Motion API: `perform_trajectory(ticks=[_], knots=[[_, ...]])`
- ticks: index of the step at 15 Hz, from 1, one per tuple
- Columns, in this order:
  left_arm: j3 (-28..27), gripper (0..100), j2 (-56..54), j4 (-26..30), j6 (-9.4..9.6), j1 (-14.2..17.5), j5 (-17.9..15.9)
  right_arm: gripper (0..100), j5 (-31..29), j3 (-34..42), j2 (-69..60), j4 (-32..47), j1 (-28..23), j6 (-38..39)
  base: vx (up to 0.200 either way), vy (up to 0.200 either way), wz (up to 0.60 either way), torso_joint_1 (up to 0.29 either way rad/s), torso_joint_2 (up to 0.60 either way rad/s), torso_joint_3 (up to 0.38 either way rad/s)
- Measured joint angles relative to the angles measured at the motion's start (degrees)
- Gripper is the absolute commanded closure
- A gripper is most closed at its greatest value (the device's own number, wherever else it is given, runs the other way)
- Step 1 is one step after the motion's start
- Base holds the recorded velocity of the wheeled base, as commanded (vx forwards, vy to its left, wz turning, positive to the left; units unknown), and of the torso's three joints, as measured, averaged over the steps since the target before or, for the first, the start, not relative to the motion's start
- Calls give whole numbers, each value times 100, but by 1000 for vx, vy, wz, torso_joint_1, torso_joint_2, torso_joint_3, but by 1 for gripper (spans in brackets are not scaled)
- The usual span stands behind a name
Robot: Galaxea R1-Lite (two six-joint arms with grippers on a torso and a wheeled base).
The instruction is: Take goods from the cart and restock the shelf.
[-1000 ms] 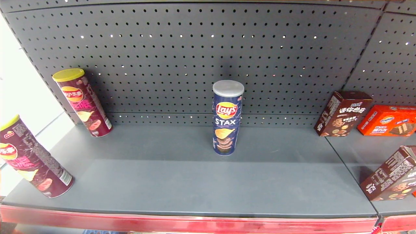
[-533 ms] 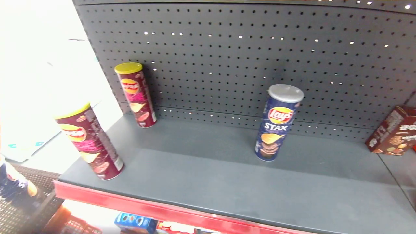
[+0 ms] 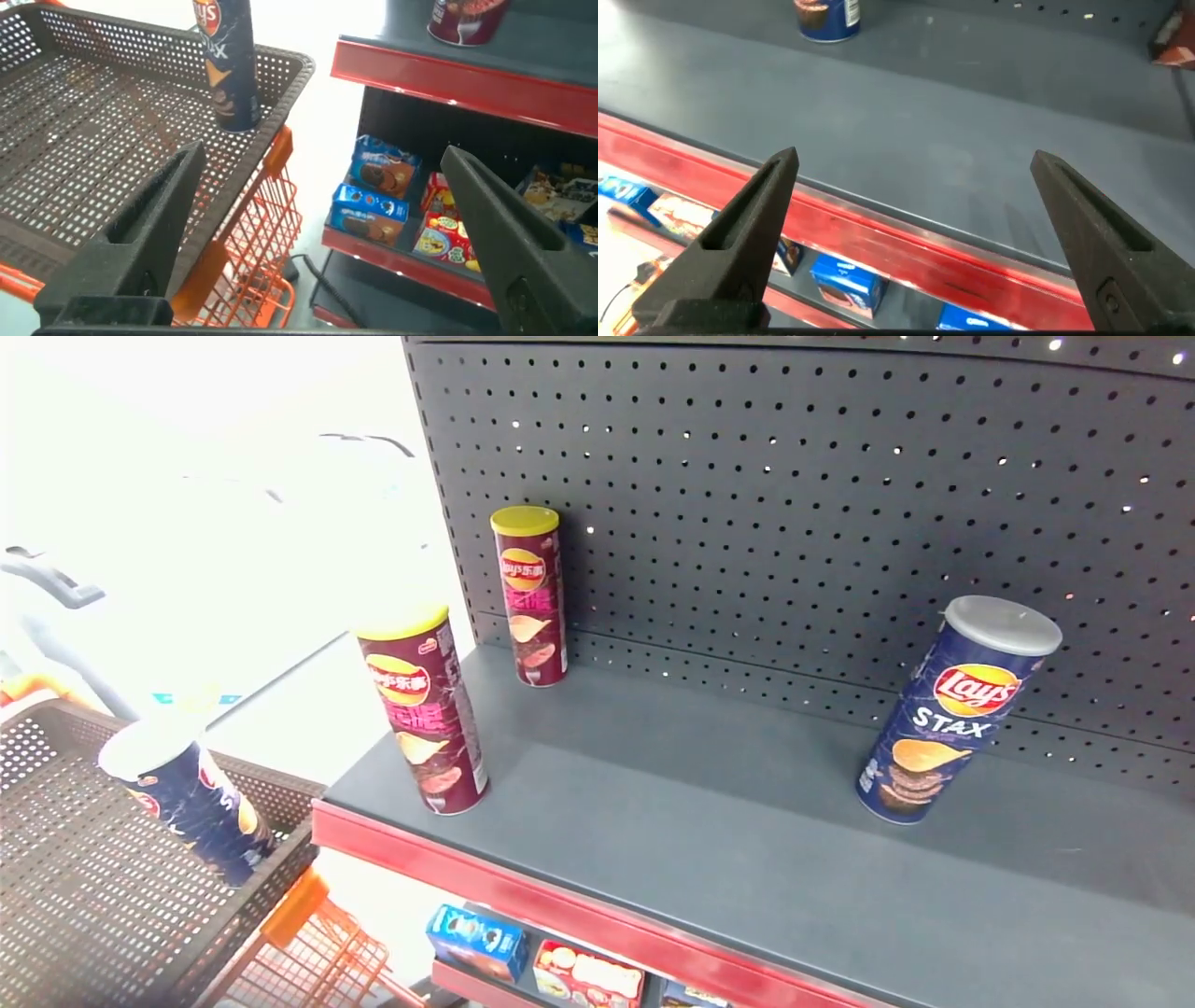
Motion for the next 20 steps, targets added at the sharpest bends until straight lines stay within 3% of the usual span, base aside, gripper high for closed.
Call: perform_trajectory(ticks=[9, 11, 13, 17, 18, 20], knots=[[-4, 0, 0, 20, 45, -5, -63, 0, 0, 0, 0, 2, 2, -2, 0, 0, 0, 0, 0, 0], [-72, 0, 44, 40, 193, 16, 41, 0, 0, 0, 0, 0, 2, -2, 0, 0, 0, 0, 0, 0], [-453, 0, 388, 46, 428, 16, 110, 0, 0, 0, 0, 0, 2, -2, 0, 0, 0, 0, 0, 0], [-1606, 0, 2183, 32, 691, 165, 599, 0, 0, 0, 0, 2, 2, -2, 0, 0, 0, 0, 0, 0], [-1805, 0, 2634, 27, 731, 363, 492, 0, 0, 0, 0, 0, 2, -2, 0, 0, 0, 0, 0, 0], [-2137, 0, 3493, -30, 757, 836, -41, 0, 1, 0, 0, 2, 2, -2, 0, 0, 0, 0, 0, 0]])
